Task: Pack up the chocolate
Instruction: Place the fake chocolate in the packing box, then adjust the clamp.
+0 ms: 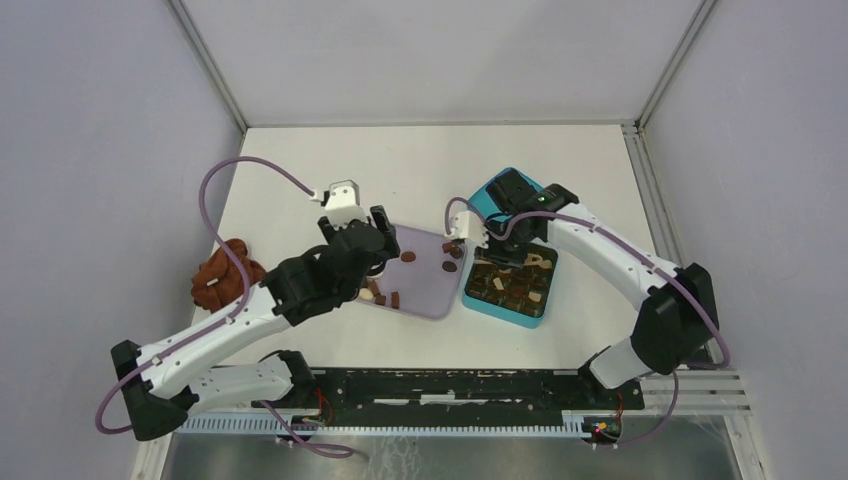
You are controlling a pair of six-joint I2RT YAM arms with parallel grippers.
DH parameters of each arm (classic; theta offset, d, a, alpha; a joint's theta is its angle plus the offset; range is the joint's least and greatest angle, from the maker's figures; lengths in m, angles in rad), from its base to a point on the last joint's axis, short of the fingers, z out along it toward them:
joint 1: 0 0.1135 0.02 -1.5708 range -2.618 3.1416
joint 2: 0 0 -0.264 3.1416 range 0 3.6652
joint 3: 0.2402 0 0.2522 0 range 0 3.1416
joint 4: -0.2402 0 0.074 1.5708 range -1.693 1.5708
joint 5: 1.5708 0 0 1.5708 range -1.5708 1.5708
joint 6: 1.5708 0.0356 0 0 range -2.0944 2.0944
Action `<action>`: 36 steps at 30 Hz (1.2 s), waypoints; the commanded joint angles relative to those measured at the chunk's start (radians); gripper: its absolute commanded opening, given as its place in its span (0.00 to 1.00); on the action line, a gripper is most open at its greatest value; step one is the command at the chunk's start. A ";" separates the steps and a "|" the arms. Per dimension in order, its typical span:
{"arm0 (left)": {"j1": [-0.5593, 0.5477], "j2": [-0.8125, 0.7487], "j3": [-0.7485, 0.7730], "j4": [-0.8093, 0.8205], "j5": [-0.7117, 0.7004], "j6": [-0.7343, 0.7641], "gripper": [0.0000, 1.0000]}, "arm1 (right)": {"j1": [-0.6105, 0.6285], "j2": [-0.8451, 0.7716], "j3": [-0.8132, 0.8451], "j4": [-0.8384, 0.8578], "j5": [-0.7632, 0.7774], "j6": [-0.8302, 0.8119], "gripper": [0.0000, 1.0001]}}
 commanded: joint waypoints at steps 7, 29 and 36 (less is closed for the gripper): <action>0.002 -0.199 -0.014 -0.035 -0.039 -0.109 0.75 | 0.136 0.242 0.348 0.065 -0.002 0.103 0.35; 0.008 -0.272 -0.464 0.905 0.227 -0.457 0.90 | 0.022 0.174 0.445 0.192 -0.499 0.330 0.35; 0.022 -0.070 -0.258 0.801 0.203 -0.467 0.80 | 0.016 0.141 0.428 0.217 -0.555 0.354 0.35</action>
